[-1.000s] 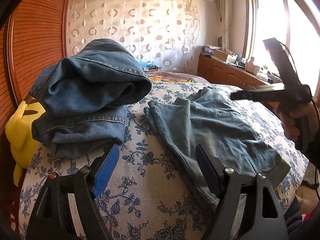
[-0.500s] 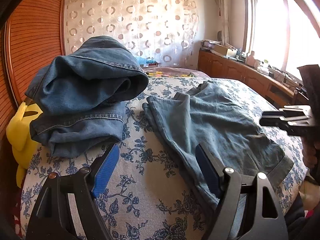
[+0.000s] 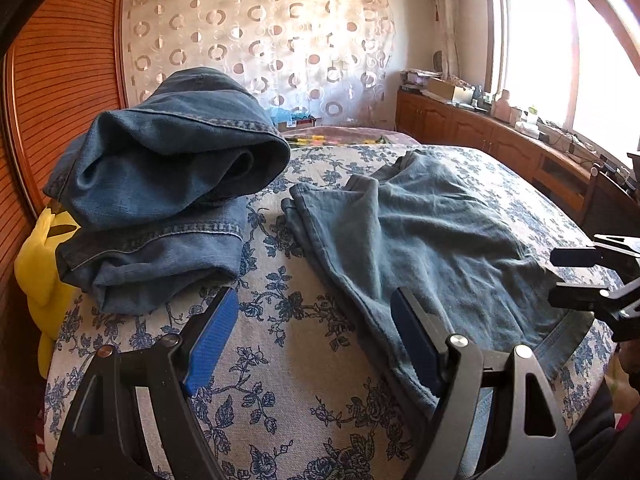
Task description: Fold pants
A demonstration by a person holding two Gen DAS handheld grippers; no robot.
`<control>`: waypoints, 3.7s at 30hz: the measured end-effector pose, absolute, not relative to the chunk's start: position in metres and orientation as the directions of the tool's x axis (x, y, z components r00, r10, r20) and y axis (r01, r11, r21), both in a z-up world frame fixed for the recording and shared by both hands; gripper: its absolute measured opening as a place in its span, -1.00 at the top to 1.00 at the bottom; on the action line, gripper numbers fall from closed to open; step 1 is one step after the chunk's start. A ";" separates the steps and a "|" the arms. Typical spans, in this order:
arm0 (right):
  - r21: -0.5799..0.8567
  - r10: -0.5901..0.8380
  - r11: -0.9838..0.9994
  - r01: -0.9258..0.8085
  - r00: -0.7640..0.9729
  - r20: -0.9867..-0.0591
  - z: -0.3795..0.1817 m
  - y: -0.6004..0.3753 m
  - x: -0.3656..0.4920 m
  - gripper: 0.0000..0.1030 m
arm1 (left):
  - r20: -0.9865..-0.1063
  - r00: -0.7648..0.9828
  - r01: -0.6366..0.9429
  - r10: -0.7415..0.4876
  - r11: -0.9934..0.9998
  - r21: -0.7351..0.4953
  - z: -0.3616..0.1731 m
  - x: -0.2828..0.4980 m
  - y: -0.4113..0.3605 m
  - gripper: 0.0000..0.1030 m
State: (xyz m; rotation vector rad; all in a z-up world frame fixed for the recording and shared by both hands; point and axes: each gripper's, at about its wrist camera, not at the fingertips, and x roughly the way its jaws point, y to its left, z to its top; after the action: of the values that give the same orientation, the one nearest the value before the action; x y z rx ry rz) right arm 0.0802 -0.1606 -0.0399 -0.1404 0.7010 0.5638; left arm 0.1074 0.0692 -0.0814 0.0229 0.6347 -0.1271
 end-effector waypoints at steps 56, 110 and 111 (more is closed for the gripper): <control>0.098 0.451 0.847 -0.522 0.608 -0.653 -0.044 -0.198 0.017 0.83 | -0.669 0.669 0.295 -0.324 0.942 -0.161 -0.074 0.020 0.035 0.77; 0.189 0.495 0.832 -0.521 0.545 -0.677 -0.046 -0.211 0.019 0.84 | -0.706 0.663 0.226 -0.250 0.966 -0.130 -0.099 0.039 0.041 -0.37; 0.187 0.492 0.834 -0.519 0.545 -0.679 -0.047 -0.210 0.019 0.83 | -0.706 0.663 0.225 -0.249 0.966 -0.129 -0.099 0.038 0.042 -0.37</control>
State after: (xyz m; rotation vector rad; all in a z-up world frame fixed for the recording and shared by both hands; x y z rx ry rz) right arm 0.0193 -0.2104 -0.0468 -0.0377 0.7930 0.5995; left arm 0.0383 0.0415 -0.0992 -0.0312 0.8022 -0.2676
